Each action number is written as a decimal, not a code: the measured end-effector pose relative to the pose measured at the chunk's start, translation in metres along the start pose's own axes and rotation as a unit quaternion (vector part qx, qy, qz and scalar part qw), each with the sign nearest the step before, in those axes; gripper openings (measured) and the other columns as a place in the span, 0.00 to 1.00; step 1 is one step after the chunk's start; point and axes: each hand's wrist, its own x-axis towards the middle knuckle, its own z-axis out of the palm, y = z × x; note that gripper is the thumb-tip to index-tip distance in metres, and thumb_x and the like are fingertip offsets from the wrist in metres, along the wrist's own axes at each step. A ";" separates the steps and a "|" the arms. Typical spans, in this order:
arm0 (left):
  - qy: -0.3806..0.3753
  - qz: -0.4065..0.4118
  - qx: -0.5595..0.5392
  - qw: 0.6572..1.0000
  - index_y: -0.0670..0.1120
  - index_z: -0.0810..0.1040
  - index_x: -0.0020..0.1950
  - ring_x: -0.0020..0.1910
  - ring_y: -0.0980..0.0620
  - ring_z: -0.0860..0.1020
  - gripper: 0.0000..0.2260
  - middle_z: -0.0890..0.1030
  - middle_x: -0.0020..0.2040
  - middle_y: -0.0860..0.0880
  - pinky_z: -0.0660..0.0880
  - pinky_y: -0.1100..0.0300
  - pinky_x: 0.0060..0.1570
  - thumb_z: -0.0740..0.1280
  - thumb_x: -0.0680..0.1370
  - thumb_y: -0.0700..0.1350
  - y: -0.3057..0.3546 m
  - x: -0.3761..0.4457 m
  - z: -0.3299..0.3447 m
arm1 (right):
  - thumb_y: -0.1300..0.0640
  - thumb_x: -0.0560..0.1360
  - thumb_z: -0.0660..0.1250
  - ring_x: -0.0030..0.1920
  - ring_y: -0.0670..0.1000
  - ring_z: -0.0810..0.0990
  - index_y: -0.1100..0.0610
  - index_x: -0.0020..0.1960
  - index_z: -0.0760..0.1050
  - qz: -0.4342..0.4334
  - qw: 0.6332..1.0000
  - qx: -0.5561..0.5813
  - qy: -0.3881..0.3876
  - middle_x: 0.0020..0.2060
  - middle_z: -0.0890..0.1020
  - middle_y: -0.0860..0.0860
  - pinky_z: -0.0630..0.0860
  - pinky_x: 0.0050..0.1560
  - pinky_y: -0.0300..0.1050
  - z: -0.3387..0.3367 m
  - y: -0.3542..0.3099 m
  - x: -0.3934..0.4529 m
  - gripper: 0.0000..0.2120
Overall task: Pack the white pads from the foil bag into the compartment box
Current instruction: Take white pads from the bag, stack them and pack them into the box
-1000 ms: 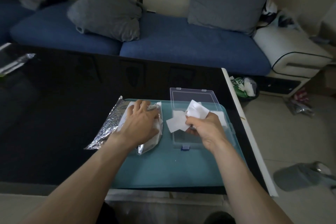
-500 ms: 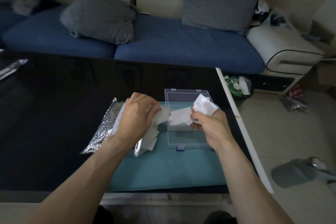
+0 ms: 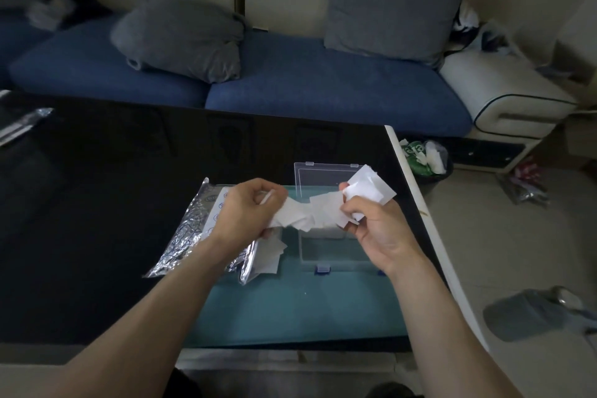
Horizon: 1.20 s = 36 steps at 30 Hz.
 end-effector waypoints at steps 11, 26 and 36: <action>-0.072 -0.101 -0.072 0.990 0.44 0.73 0.54 0.44 0.36 0.83 0.11 0.78 0.52 0.38 0.76 0.30 0.53 0.68 0.76 0.32 -0.007 -0.003 0.024 | 0.64 0.72 0.73 0.36 0.47 0.84 0.54 0.43 0.80 -0.104 0.969 -0.150 0.164 0.35 0.84 0.48 0.80 0.37 0.45 0.011 0.008 -0.013 0.07; -0.092 -0.071 -0.175 0.978 0.40 0.75 0.63 0.45 0.44 0.85 0.16 0.80 0.53 0.40 0.83 0.48 0.40 0.70 0.78 0.43 0.007 -0.015 0.032 | 0.59 0.67 0.82 0.44 0.43 0.84 0.49 0.50 0.81 -0.152 0.939 -0.303 0.052 0.43 0.85 0.44 0.76 0.38 0.31 0.008 0.005 -0.023 0.16; -0.016 -0.040 -0.073 0.996 0.50 0.77 0.58 0.40 0.41 0.86 0.11 0.84 0.52 0.41 0.81 0.38 0.43 0.67 0.79 0.36 -0.007 -0.009 0.027 | 0.62 0.66 0.82 0.45 0.48 0.85 0.53 0.47 0.83 -0.151 0.950 -0.269 0.055 0.42 0.86 0.48 0.79 0.44 0.40 -0.003 0.000 -0.018 0.13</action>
